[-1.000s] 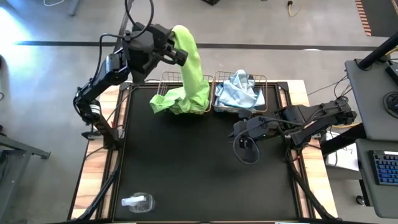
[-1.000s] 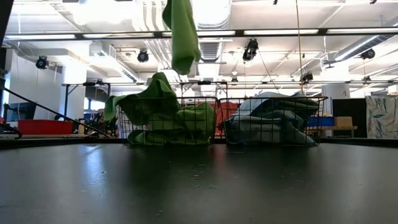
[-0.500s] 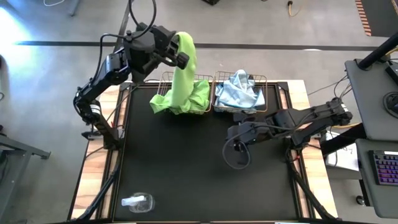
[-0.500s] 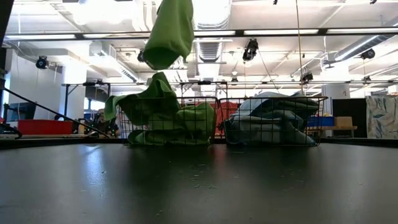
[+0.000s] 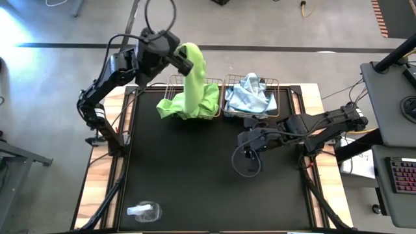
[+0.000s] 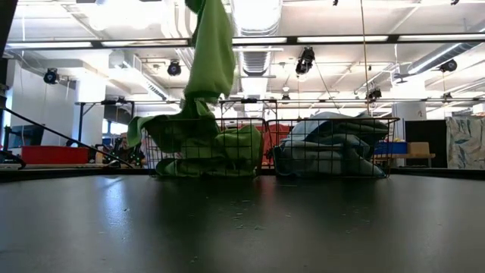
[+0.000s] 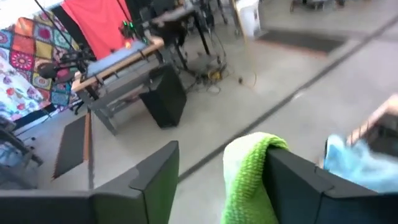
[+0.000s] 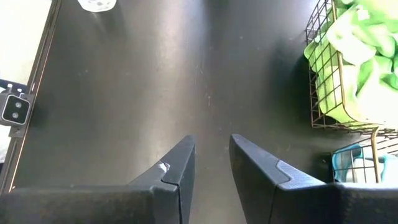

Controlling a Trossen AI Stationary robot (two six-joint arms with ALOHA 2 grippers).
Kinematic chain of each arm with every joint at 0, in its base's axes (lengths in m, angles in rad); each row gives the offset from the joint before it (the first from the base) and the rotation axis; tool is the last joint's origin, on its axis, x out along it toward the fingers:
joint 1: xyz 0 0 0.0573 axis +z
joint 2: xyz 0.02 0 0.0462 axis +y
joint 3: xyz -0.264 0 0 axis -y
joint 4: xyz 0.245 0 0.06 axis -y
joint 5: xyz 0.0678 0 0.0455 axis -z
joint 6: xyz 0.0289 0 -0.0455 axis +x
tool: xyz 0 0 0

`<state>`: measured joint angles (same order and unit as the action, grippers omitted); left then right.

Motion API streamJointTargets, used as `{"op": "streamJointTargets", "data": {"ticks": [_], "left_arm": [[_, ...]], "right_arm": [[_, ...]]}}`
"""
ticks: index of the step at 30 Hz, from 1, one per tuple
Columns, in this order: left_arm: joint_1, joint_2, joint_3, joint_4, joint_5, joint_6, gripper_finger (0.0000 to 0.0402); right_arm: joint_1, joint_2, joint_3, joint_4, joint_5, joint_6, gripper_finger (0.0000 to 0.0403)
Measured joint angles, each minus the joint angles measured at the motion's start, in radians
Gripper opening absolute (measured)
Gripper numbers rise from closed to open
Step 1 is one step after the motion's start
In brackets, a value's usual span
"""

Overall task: Sort microfiber towel by color & place in baskets
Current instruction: Put the green microfiber cloth into the left wire basket

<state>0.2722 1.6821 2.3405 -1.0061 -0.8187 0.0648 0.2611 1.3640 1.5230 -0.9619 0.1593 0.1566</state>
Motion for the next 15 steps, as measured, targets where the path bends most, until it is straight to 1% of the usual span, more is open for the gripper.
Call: {"op": "streamJointTargets", "data": {"ticks": [3, 8, 13, 15], "left_arm": [[0.0, 0.0, 0.0, -0.117, 0.026, -0.029, 0.021], [0.001, 0.0, 0.0, -0.292, 0.028, -0.099, 0.0207], [0.001, 0.0, 0.0, -0.395, 0.032, -0.149, 0.0201], [0.004, 0.0, 0.0, -0.428, 0.066, -0.154, 0.0201]], "right_arm": [[0.0, 0.0, 0.0, -0.001, 0.0, 0.0, 0.0095], [0.0, 0.0, 0.0, -0.001, 0.0, 0.0, 0.0095], [0.0, 0.0, 0.0, -0.001, 0.0, 0.007, 0.0095], [0.0, 0.0, 0.0, -0.001, 0.0, 0.007, 0.0095]]}}
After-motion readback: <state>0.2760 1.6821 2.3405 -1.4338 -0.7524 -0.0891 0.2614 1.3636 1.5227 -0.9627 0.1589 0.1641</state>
